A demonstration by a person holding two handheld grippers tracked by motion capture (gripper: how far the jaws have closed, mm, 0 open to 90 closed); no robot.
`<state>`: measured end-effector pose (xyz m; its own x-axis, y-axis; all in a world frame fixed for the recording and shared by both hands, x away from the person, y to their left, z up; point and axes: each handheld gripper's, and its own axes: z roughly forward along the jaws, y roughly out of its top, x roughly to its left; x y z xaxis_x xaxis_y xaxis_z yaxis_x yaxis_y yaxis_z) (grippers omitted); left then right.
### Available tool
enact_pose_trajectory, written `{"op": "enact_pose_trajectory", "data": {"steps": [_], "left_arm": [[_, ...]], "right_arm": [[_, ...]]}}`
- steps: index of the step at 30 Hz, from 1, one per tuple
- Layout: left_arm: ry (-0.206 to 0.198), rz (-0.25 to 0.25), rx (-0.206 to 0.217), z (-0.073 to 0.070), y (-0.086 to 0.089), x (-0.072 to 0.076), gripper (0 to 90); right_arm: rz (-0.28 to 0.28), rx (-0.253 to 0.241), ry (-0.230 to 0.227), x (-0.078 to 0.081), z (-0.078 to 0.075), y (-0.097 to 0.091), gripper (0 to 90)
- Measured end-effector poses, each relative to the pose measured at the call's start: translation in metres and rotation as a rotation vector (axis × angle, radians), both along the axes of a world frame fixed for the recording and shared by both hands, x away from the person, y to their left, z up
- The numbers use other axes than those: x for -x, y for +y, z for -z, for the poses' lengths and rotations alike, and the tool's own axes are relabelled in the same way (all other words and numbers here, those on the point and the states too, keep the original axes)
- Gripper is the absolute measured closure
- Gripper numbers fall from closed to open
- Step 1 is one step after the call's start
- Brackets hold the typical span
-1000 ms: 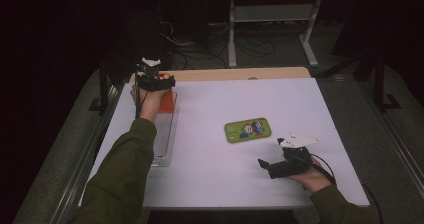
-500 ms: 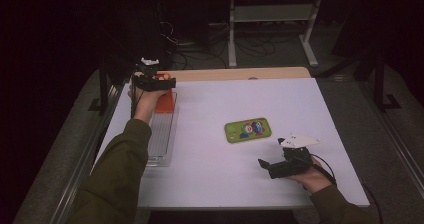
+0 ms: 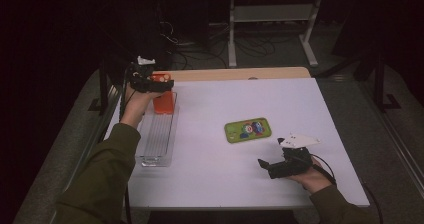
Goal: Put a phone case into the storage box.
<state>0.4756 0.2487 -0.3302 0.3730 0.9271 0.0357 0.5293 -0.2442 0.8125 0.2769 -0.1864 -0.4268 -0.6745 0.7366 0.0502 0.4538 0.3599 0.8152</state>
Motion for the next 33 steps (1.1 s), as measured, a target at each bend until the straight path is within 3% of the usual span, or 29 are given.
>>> {"op": "enact_pose_trajectory", "data": {"steps": [9, 15, 29, 33], "left_arm": [[-0.018, 0.079, 0.009, -0.008, -0.005, 0.023, 0.0], [-0.032, 0.165, 0.007, -0.011, -0.011, 0.038, 0.0], [-0.023, 0.39, 0.038, -0.003, -0.039, 0.064, 0.0], [-0.024, 0.446, 0.063, 0.001, -0.049, 0.071, 0.0]], "right_arm": [[-0.001, -0.001, 0.003, 0.0, 0.0, 0.001, 0.1], [0.005, -0.003, 0.004, 0.0, 0.001, 0.0, 0.1], [-0.004, 0.002, -0.004, -0.001, 0.001, 0.0, 0.1], [-0.004, 0.004, -0.007, -0.001, 0.001, 0.0, 0.1]]}}
